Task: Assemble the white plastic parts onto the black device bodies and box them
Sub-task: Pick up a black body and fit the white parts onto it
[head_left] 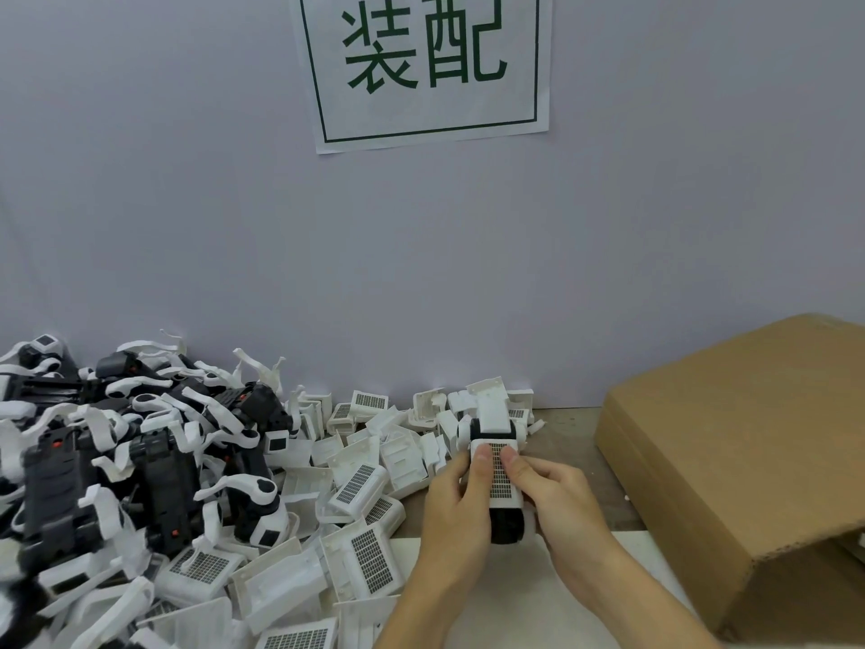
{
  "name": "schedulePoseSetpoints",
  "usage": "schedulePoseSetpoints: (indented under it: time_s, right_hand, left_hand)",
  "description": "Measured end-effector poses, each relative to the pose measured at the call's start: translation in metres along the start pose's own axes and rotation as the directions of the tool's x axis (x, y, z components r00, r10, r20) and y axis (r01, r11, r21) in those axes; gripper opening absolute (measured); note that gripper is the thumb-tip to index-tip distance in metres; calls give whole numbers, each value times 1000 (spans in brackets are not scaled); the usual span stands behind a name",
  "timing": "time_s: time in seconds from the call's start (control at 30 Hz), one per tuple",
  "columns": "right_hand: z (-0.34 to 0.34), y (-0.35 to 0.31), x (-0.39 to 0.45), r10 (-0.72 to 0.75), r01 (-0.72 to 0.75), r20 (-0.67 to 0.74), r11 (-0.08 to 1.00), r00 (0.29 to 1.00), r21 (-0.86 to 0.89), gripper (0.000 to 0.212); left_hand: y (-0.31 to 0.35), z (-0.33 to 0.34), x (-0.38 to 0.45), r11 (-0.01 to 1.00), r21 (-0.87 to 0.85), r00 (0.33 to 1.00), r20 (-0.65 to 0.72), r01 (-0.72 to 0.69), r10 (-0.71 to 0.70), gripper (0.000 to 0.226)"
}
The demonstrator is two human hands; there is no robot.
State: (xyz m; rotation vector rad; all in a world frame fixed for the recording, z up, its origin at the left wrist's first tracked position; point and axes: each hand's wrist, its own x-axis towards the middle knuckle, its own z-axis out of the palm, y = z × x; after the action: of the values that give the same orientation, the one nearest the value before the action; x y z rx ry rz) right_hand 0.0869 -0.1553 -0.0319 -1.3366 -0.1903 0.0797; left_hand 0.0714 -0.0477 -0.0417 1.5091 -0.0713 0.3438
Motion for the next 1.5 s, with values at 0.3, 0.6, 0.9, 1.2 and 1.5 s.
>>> schedulePoseSetpoints:
  time_s: [0.3, 0.6, 0.9, 1.2, 1.5]
  right_hand:
    - [2, -1, -1, -6, 2, -33, 994, 999, -108, 32]
    - [2, 4, 0, 53, -56, -36, 995, 998, -85, 38]
    - [1, 6, 2, -1, 0, -7, 989, 1000, -148, 30]
    - [-1, 5, 2, -29, 29, 2, 999, 1000, -30, 26]
    - [-1, 3, 1, -117, 122, 43, 986, 992, -110, 21]
  left_hand:
    - [1, -1, 1, 999, 32, 999, -29, 25, -24, 34]
    - [-2, 0, 4, 978, -122, 984, -36, 166, -172, 30]
    - [-5, -2, 3, 993, 4, 990, -77, 116, -115, 25]
    - [-6, -3, 3, 973, -126, 981, 2, 193, -194, 16]
    - [-4, -4, 4, 972, -158, 985, 2, 173, -175, 21]
